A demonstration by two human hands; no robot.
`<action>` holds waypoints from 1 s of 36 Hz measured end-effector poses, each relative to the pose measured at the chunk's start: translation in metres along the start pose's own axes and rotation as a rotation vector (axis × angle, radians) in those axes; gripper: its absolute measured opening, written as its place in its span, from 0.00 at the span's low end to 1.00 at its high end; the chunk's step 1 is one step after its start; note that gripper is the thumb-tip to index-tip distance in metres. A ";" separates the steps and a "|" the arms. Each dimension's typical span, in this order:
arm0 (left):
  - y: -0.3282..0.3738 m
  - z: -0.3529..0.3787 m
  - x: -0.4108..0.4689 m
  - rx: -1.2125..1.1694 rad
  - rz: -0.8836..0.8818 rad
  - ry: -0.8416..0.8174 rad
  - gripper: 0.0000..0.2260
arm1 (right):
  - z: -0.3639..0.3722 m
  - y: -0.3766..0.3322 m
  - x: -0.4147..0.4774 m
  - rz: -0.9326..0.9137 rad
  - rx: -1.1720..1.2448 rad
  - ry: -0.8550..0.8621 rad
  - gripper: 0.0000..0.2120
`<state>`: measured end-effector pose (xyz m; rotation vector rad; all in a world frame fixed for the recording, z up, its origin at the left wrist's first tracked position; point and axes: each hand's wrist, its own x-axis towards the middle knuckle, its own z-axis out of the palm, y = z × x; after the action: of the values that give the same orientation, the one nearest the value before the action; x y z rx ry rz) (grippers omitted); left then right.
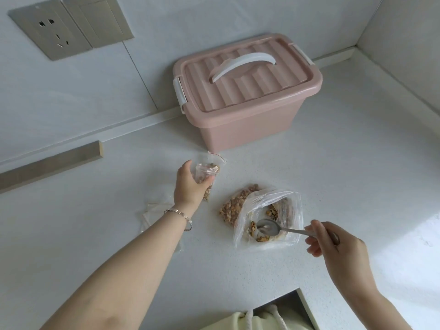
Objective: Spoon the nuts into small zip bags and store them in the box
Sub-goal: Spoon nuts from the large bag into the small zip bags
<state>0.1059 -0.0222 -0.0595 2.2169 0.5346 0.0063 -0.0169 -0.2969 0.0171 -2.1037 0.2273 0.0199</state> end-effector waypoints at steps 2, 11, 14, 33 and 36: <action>-0.009 -0.010 -0.014 0.082 0.034 0.084 0.27 | 0.000 0.001 0.000 0.017 -0.024 -0.014 0.10; -0.087 -0.056 -0.059 0.404 -0.258 0.056 0.24 | 0.006 0.001 -0.001 -0.067 -0.085 0.042 0.27; -0.097 -0.059 -0.059 0.354 -0.304 0.022 0.26 | 0.009 -0.006 0.003 -0.123 -0.075 0.046 0.32; -0.070 -0.059 -0.074 0.199 -0.143 0.190 0.05 | 0.014 -0.033 0.011 -0.384 -0.005 -0.004 0.25; -0.045 -0.066 -0.085 0.061 -0.119 0.171 0.11 | 0.015 -0.041 0.013 -0.377 0.066 -0.034 0.22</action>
<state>-0.0003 0.0200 -0.0351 2.2529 0.7696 0.1200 0.0042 -0.2653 0.0429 -2.0476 -0.1887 -0.1734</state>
